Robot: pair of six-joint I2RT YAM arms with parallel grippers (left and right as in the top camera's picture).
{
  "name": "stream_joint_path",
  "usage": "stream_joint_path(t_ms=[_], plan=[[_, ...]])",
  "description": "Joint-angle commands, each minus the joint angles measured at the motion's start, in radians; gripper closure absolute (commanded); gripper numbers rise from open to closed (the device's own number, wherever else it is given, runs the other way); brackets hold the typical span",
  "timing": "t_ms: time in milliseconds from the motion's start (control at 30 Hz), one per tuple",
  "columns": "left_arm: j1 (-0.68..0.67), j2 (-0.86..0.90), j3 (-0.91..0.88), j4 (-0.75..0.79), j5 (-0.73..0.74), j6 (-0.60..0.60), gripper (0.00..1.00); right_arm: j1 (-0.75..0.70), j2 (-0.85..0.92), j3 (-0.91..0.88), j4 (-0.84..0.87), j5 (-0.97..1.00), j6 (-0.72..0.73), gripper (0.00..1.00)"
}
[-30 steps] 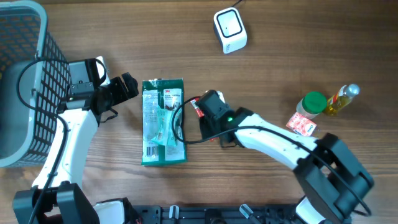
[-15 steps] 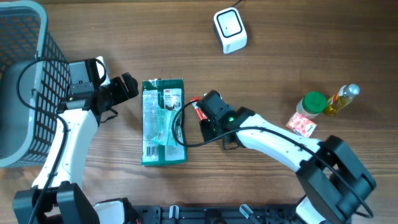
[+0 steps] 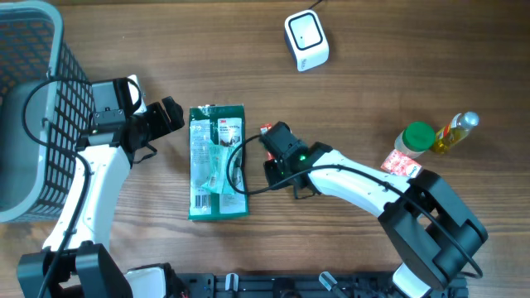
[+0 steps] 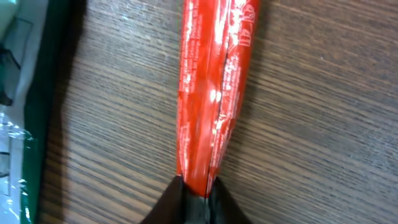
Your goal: Scan the item barcode
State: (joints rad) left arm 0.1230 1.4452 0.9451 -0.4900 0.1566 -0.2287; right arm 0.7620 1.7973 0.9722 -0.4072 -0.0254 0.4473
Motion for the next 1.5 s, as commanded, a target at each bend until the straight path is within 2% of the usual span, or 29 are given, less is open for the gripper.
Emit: stream_joint_path(t_ms=[0, 133, 300, 400, 500, 600, 867, 1033, 1067, 1267, 1400, 1467], plan=[[0.005, -0.004, 0.005, 0.002, -0.009, 0.019, 0.0, 0.0, 0.024, 0.002, 0.018, -0.029, 0.001, 0.96], [0.005, -0.004, 0.005, 0.002, -0.009, 0.019, 0.0, -0.002, 0.016, 0.012, 0.011, -0.029, -0.023, 0.96], [0.005, -0.004, 0.005, 0.002, -0.009, 0.019, 0.0, -0.018, -0.135, 0.048, -0.08, -0.029, -0.225, 0.96], [0.005, -0.004, 0.005, 0.002, -0.009, 0.019, 0.0, -0.032, -0.253, 0.048, -0.123, -0.117, -0.438, 0.96], [0.005, -0.004, 0.005, 0.002, -0.009, 0.019, 0.0, -0.051, -0.351, 0.048, -0.185, -0.394, -0.745, 0.96], [0.005, -0.004, 0.005, 0.002, -0.009, 0.019, 0.0, -0.074, -0.419, 0.048, -0.256, -0.493, -0.902, 0.96], [0.005, -0.004, 0.005, 0.002, -0.009, 0.019, 0.0, -0.154, -0.521, 0.048, -0.435, -0.581, -1.129, 0.96], [0.005, -0.004, 0.005, 0.002, -0.009, 0.019, 0.0, -0.161, -0.538, 0.048, -0.441, -0.601, -1.151, 0.96], [0.005, -0.004, 0.005, 0.002, -0.009, 0.019, 0.0, -0.161, -0.536, 0.048, -0.434, -0.567, -1.141, 0.96], [0.005, -0.004, 0.005, 0.002, -0.009, 0.019, 0.0, -0.161, -0.525, 0.056, -0.319, 0.006, -0.894, 0.96], [0.005, -0.004, 0.005, 0.002, -0.009, 0.019, 0.0, -0.161, -0.525, 0.139, -0.237, 0.311, -0.906, 0.96], [0.005, -0.004, 0.005, 0.002, -0.009, 0.019, 0.0, -0.161, -0.525, 0.214, -0.201, 0.439, -1.027, 0.96]])
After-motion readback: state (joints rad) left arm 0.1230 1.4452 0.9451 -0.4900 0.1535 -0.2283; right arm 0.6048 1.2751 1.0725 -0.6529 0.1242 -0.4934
